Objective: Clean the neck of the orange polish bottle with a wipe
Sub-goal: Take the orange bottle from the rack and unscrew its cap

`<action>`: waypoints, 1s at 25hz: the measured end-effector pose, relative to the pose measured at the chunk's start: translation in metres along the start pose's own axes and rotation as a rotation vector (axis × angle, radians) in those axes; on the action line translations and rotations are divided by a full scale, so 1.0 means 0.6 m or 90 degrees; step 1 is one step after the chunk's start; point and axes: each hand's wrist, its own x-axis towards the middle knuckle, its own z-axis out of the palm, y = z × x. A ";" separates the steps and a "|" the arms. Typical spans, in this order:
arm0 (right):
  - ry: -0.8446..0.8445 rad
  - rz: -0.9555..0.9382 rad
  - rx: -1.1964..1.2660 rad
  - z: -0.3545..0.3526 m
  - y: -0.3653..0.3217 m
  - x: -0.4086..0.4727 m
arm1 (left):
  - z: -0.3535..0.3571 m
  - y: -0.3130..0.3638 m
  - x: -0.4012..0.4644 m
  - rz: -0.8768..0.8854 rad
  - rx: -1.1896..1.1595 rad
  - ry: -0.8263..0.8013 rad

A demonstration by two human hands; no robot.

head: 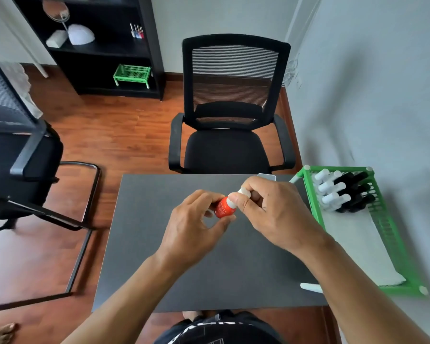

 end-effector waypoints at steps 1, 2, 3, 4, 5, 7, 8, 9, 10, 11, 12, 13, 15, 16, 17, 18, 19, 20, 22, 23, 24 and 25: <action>-0.034 -0.017 0.009 -0.007 0.000 0.001 | -0.004 -0.001 0.001 0.004 -0.005 -0.012; -0.068 -0.031 0.013 -0.013 0.001 0.003 | -0.008 -0.002 0.001 0.008 -0.004 -0.016; -0.096 -0.033 0.020 -0.019 0.002 0.005 | -0.011 -0.003 0.002 0.011 -0.001 -0.017; -0.111 -0.024 0.022 -0.024 0.003 0.007 | -0.014 -0.004 0.004 0.013 0.002 -0.015; -0.114 -0.010 0.025 -0.026 0.004 0.010 | -0.016 -0.003 0.008 0.013 0.004 -0.012; -0.087 -0.001 0.028 -0.026 0.004 0.016 | -0.019 -0.002 0.016 0.016 0.019 -0.005; -0.077 -0.016 0.022 -0.025 0.003 0.018 | -0.020 -0.002 0.020 0.019 0.032 -0.001; -0.076 -0.030 0.016 -0.024 0.001 0.020 | -0.021 -0.003 0.023 0.019 0.043 0.002; -0.080 -0.033 0.016 -0.022 0.000 0.022 | -0.022 -0.004 0.026 0.018 0.049 0.004; -0.079 -0.022 0.021 -0.021 -0.002 0.023 | -0.024 -0.005 0.027 0.017 0.052 0.005; -0.074 -0.009 0.025 -0.021 -0.001 0.025 | -0.026 -0.006 0.028 0.020 0.058 0.005; -0.069 -0.007 0.023 -0.021 -0.001 0.027 | -0.028 -0.007 0.029 0.023 0.066 0.006; -0.078 -0.020 0.016 -0.018 -0.001 0.030 | -0.028 -0.008 0.030 0.021 0.076 0.009; -0.084 -0.016 0.021 -0.016 -0.001 0.031 | -0.028 -0.008 0.030 0.017 0.078 0.011; -0.089 -0.004 0.022 -0.014 0.000 0.032 | -0.028 -0.009 0.031 0.017 0.082 0.011; -0.089 0.002 0.017 -0.012 0.002 0.033 | -0.026 -0.010 0.031 0.017 0.089 0.010; -0.090 0.002 0.008 -0.009 0.003 0.034 | -0.025 -0.012 0.030 0.017 0.095 0.008; -0.094 0.001 0.002 -0.006 0.004 0.035 | -0.025 -0.013 0.030 0.014 0.097 0.008; -0.108 0.014 0.007 -0.003 0.003 0.036 | -0.023 -0.017 0.030 0.008 0.092 0.008; -0.109 0.018 0.006 -0.003 0.004 0.035 | -0.022 -0.020 0.029 0.008 0.091 0.007; -0.108 0.014 -0.002 -0.003 0.005 0.036 | -0.020 -0.022 0.028 0.007 0.093 0.004; -0.110 0.008 -0.016 -0.003 0.007 0.036 | -0.019 -0.024 0.027 0.006 0.094 0.001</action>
